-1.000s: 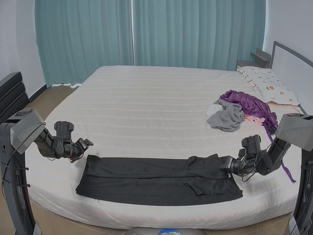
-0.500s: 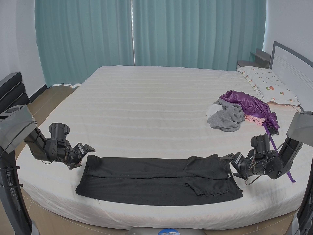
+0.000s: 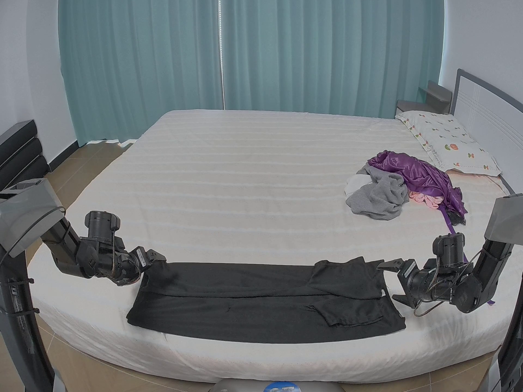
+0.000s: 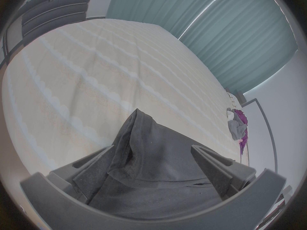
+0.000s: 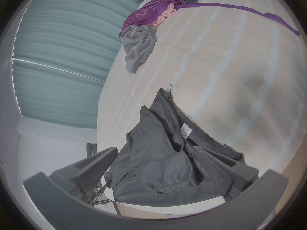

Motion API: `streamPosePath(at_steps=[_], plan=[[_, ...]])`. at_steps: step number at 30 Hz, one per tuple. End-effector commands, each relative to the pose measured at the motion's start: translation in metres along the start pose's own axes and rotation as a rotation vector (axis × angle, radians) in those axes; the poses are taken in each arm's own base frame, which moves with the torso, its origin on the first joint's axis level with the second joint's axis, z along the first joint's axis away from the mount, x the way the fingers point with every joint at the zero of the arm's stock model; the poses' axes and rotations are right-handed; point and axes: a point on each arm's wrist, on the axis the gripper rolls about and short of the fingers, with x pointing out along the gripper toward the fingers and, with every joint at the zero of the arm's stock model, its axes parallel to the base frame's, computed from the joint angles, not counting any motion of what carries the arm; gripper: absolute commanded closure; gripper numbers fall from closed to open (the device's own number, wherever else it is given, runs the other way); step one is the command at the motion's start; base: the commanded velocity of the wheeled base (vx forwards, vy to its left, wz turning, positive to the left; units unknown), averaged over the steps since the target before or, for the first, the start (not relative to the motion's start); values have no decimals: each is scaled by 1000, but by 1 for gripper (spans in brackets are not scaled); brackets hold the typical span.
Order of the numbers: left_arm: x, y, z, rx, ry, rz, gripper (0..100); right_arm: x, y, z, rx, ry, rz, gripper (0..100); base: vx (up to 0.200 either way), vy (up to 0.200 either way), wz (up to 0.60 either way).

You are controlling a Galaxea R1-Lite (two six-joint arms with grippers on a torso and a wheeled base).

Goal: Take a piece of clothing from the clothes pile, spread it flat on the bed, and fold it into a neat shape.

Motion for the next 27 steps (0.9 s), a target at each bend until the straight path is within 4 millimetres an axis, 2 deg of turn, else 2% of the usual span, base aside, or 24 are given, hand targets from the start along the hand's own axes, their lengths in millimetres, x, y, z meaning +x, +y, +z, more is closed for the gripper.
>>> streamPosePath(at_steps=[1, 27], plan=[[10, 5, -2, 20, 15, 11, 0, 1, -4, -4, 0, 12, -15, 0, 0, 0, 0], [18, 16, -12, 186, 53, 49, 0, 1, -5, -6, -9, 20, -23, 0, 0, 0, 0]])
